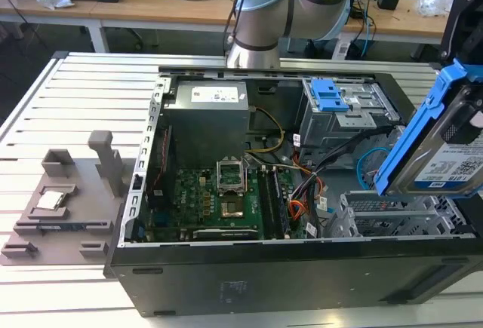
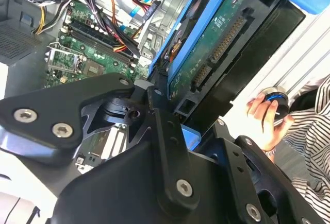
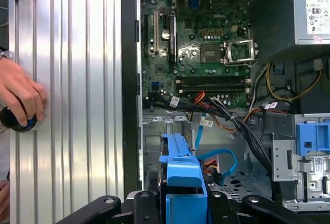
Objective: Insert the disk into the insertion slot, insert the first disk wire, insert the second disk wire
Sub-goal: 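Insert the disk into the insertion slot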
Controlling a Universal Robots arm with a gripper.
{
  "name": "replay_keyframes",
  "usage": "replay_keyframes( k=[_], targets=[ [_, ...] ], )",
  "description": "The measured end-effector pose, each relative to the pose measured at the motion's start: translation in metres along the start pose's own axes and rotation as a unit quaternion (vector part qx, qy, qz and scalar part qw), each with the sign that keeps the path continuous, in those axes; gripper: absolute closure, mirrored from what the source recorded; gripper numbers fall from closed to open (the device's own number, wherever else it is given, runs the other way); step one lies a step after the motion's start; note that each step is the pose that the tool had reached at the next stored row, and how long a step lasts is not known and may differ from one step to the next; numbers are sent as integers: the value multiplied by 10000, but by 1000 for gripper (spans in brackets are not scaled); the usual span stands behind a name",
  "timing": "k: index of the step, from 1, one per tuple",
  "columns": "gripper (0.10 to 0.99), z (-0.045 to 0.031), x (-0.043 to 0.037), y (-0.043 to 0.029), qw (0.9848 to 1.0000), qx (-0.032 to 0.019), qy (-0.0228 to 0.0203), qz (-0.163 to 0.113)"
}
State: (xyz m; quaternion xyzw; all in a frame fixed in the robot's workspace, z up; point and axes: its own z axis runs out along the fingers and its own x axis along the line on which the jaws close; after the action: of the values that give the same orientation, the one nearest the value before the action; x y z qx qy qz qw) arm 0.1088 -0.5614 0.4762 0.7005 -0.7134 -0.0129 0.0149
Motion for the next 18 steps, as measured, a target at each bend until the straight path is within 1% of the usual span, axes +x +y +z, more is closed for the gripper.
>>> replay_keyframes(
  k=[11,12,14,18],
  targets=[
    [722,113,-1,-4,10000,0,0,0],
    [722,136,0,-5,10000,0,0,0],
    [722,158,0,-6,10000,0,1,0],
    [722,205,0,15,10000,0,0,1]
  ],
)
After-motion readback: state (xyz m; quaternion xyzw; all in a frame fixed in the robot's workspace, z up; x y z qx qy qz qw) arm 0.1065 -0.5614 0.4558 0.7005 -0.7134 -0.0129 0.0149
